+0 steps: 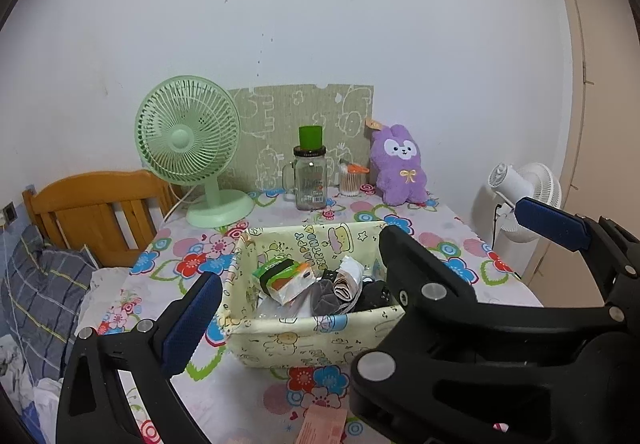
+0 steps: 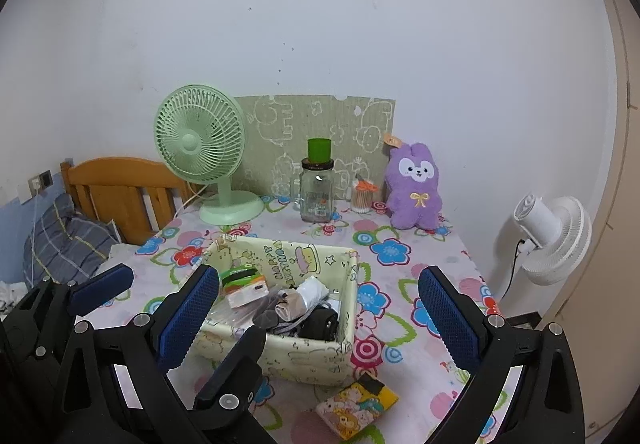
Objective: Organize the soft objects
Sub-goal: 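Withdraw both tools from the basket, then move both tools toward the pink packet and yellow cartoon snack bag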
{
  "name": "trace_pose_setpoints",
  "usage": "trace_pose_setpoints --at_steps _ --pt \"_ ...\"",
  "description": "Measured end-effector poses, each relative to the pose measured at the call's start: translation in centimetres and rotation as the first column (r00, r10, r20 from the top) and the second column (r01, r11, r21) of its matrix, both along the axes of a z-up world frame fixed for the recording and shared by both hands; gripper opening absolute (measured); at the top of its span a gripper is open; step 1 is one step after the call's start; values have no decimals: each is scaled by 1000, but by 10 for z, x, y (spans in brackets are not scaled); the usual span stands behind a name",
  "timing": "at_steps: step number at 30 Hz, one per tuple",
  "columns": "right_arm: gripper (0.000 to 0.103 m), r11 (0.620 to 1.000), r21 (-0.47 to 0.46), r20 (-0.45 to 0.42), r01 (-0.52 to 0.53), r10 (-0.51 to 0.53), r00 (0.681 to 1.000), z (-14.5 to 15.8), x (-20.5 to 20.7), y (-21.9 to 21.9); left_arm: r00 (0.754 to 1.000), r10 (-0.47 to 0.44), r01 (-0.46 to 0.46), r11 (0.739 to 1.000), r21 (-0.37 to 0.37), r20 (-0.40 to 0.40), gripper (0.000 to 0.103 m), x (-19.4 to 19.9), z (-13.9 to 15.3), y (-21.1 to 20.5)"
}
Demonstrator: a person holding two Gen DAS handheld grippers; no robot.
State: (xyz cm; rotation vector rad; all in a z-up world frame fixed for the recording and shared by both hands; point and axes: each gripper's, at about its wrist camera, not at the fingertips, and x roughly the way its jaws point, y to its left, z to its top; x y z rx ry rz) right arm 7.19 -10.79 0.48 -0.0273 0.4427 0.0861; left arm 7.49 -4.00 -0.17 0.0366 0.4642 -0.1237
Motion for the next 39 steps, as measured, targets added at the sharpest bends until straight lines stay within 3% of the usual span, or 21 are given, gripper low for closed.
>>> trace_pose_setpoints --at_steps 20,39 --pt "101 999 13 1 40 -40 999 -2 -57 -4 1000 -24 24 1000 -4 17 102 -48 -3 -2" --pt "100 998 39 -80 56 -52 995 -49 -54 -12 999 -37 37 999 5 -30 96 -44 -46 -8"
